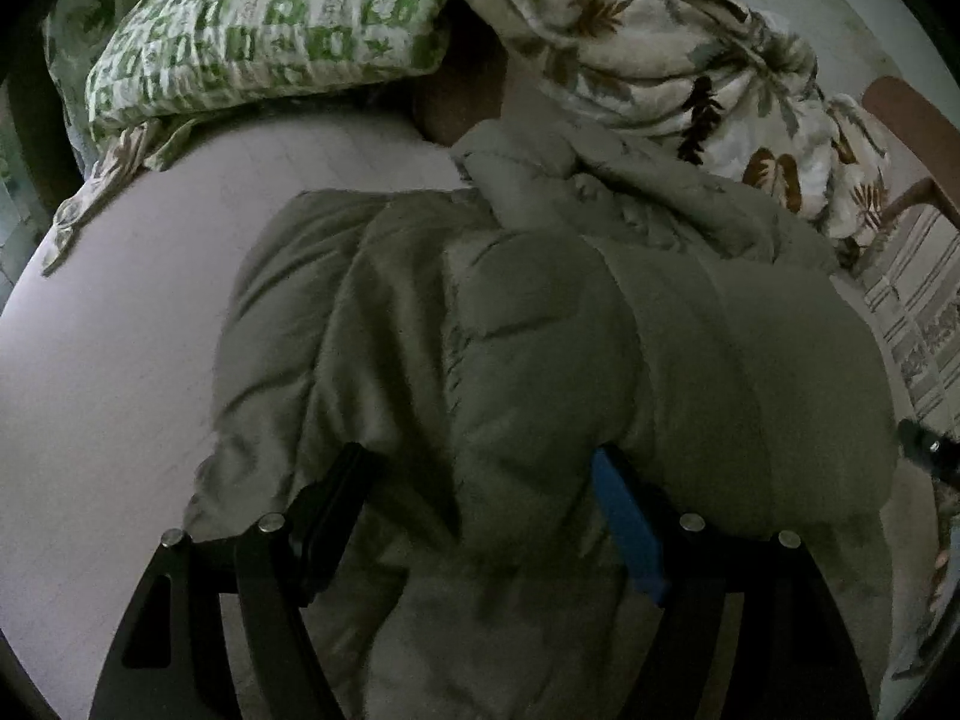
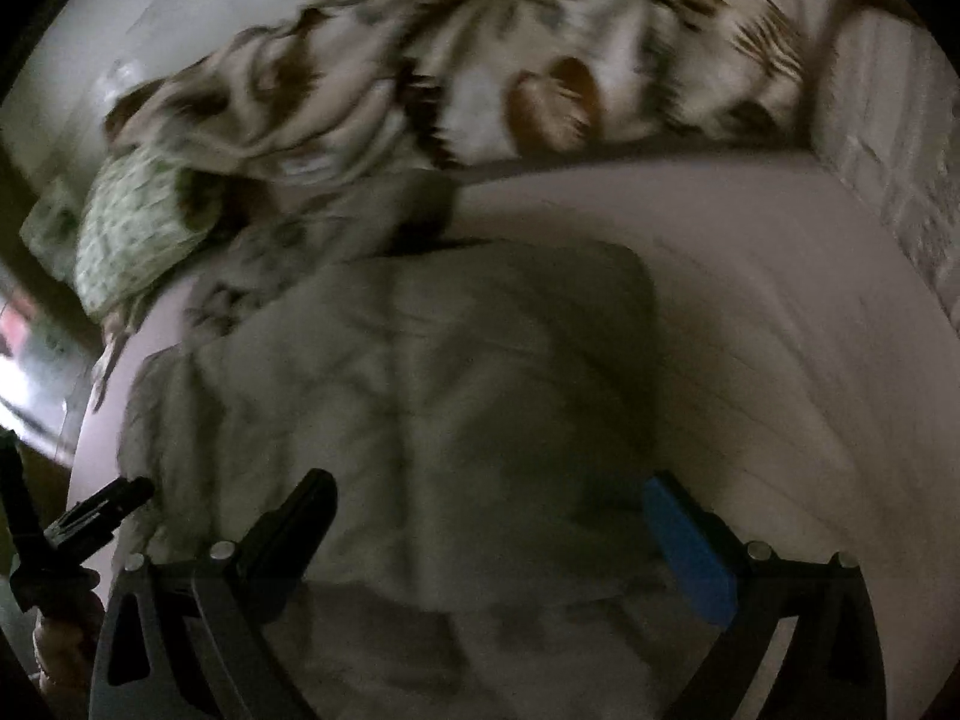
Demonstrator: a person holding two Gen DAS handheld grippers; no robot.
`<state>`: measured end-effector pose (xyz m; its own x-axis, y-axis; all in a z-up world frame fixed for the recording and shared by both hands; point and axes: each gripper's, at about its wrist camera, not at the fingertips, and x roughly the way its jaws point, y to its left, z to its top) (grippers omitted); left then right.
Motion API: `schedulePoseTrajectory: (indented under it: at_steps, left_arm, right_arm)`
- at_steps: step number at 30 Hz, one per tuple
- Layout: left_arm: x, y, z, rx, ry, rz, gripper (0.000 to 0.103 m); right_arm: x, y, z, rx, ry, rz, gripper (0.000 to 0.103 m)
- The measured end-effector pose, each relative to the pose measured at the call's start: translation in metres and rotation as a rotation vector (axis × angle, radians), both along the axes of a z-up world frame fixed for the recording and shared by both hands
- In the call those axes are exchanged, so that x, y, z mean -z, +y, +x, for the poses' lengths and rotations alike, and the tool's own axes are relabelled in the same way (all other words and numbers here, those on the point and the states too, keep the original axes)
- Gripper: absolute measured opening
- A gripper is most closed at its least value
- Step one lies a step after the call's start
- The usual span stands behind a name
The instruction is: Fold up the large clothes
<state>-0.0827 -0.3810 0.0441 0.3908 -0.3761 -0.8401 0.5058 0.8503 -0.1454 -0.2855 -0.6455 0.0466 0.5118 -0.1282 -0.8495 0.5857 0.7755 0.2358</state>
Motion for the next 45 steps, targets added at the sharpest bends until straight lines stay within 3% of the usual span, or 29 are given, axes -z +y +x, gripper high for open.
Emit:
schedulePoseTrajectory:
  at_steps: [1, 2, 4, 7, 9, 14, 16, 20, 24, 28, 29, 32, 35, 39, 45]
  left_arm:
    - [-0.001, -0.003, 0.0, 0.011, -0.021, -0.006, 0.065]
    - [0.0, -0.01, -0.001, 0.046, -0.026, -0.012, 0.038]
    - [0.002, -0.016, -0.002, 0.048, -0.031, 0.019, 0.036]
    - [-0.006, -0.011, 0.001, 0.043, -0.039, -0.003, 0.017]
    - [-0.019, 0.0, 0.004, 0.039, -0.044, -0.039, 0.015]
    - [-0.053, 0.043, 0.012, 0.026, -0.073, -0.085, 0.015]
    - [-0.048, 0.048, 0.013, 0.072, -0.012, -0.064, 0.015]
    - [-0.017, 0.042, 0.006, 0.107, -0.015, 0.074, 0.017]
    - [0.007, 0.043, 0.01, 0.08, -0.014, 0.091, 0.022]
    - [0.004, 0.038, 0.009, 0.088, -0.036, 0.095, 0.023]
    - [-0.001, 0.04, 0.007, 0.085, -0.046, 0.09, 0.033]
    - [-0.016, 0.055, 0.0, 0.034, -0.1, 0.1, 0.063]
    - [-0.04, 0.069, -0.002, 0.003, -0.132, 0.032, 0.064]
    - [-0.063, 0.069, 0.009, -0.029, -0.105, -0.05, 0.067]
    - [-0.067, 0.007, 0.043, 0.008, -0.063, -0.018, 0.068]
  right_arm:
    - [0.007, -0.006, 0.0, 0.014, 0.004, 0.011, 0.103]
    - [0.015, -0.012, 0.001, 0.028, 0.011, 0.021, 0.103]
    - [0.023, -0.021, -0.002, 0.035, 0.01, 0.04, 0.103]
    - [0.032, -0.023, 0.001, 0.036, 0.005, 0.061, 0.103]
    - [0.031, -0.018, 0.005, 0.025, 0.0, 0.067, 0.103]
    - [0.019, 0.002, 0.01, -0.046, -0.006, 0.043, 0.103]
    - [0.014, 0.011, 0.013, -0.072, -0.013, 0.041, 0.103]
    - [0.012, 0.028, 0.022, -0.114, 0.003, 0.009, 0.103]
    - [0.043, 0.041, 0.034, -0.154, 0.117, 0.004, 0.103]
    - [0.05, 0.044, 0.036, -0.183, 0.138, -0.023, 0.103]
    - [0.047, 0.043, 0.036, -0.181, 0.144, -0.014, 0.103]
    - [0.027, 0.041, 0.036, -0.186, 0.114, -0.014, 0.103]
    - [0.003, 0.037, 0.036, -0.18, 0.054, -0.019, 0.103]
    - [-0.021, 0.026, 0.046, -0.153, -0.012, 0.005, 0.103]
    - [-0.034, 0.014, 0.082, -0.104, -0.08, 0.047, 0.103]
